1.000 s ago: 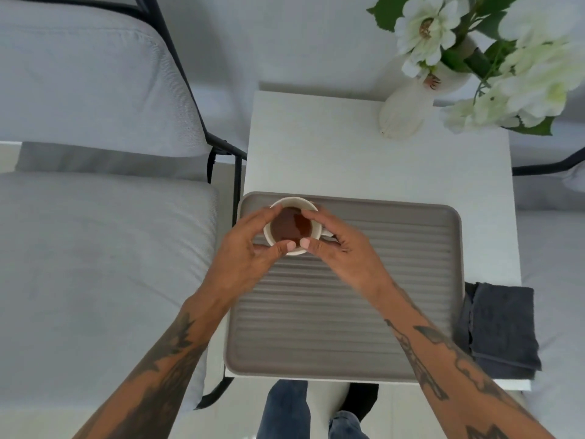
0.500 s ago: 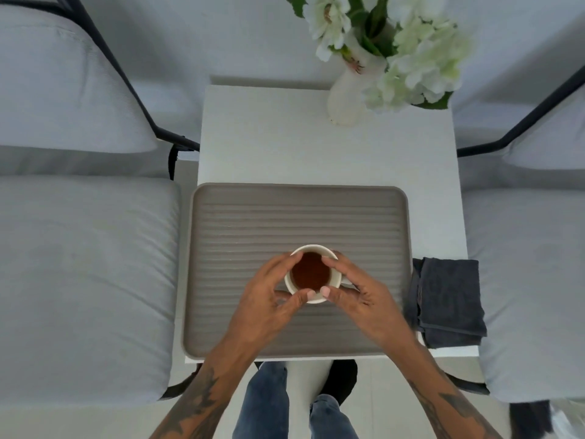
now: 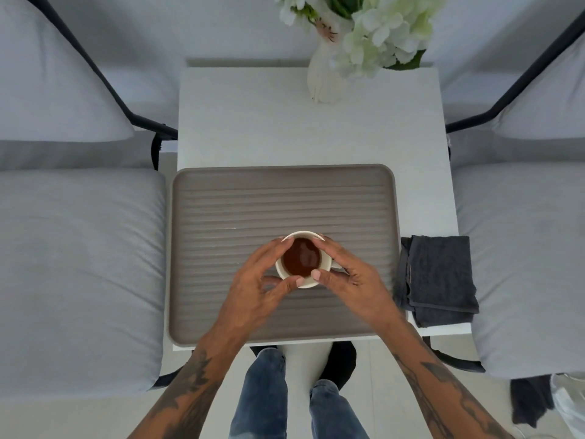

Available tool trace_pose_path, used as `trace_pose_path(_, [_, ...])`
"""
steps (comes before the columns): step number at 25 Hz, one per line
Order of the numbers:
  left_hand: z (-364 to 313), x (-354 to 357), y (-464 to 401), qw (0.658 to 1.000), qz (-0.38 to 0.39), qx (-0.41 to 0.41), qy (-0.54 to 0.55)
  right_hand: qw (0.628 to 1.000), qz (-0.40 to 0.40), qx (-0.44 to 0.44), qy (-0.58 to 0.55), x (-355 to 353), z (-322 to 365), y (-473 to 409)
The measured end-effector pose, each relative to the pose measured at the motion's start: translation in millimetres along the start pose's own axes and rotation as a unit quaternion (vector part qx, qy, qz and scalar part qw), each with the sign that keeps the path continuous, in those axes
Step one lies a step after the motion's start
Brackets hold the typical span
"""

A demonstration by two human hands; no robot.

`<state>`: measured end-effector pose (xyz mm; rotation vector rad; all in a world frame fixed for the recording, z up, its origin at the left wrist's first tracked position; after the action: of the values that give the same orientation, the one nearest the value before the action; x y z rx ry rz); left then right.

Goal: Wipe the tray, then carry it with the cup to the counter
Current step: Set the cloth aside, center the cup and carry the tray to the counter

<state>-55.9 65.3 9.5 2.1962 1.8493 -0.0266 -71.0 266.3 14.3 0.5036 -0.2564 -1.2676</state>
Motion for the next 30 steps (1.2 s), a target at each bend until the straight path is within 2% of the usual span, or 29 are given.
trace_pose_path(7, [-1.8,-2.0,-0.2,1.0,0.007,0.004,-0.005,1.0,0.006,0.006,-0.011,2.0,5.0,1.1])
trace_pose_path(9, [-4.2,-5.2,2.9,1.0,-0.008,0.001,-0.029,1.0,-0.015,0.006,-0.005,-5.5,6.4,3.8])
trace_pose_path(11, [-5.5,-19.3,6.7,0.993,-0.083,-0.012,-0.079,0.994,-0.106,0.011,0.015,-20.1,5.6,5.8])
trace_pose_path(14, [1.9,-54.2,14.7,0.968,-0.198,-0.017,-0.151,0.957,-0.283,0.057,0.015,-50.0,-6.8,4.1])
trace_pose_path(16, [8.4,-73.8,21.1,0.96,-0.215,-0.021,-0.177,0.937,-0.339,0.079,0.028,-67.5,-17.0,4.1])
trace_pose_path(18, [15.1,-83.0,25.6,0.959,-0.199,-0.023,-0.202,0.921,-0.371,0.092,0.075,-84.2,-25.5,9.2])
trace_pose_path(22, [27.6,-87.5,30.5,0.956,-0.183,-0.029,-0.229,0.919,-0.345,0.061,0.182,-99.8,-36.5,16.3])
trace_pose_path(26, [37.2,-93.2,32.1,0.922,-0.216,-0.014,-0.322,0.918,-0.298,0.05,0.255,-88.8,-38.2,8.4])
trace_pose_path(30, [42.4,-98.1,23.2,0.907,-0.215,-0.064,-0.357,0.907,-0.276,0.015,0.319,-82.4,-41.0,9.3])
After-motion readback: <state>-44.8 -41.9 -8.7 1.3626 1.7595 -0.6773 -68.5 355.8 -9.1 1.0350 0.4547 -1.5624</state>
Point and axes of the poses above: each hand's wrist, its own y-axis away from the middle knuckle, its own x-axis out of the palm, z = x × y, the point moved 1 cm from there along -y, towards the middle knuckle, and after that the axes turned 4 degrees about x, right-handed, at the moved point
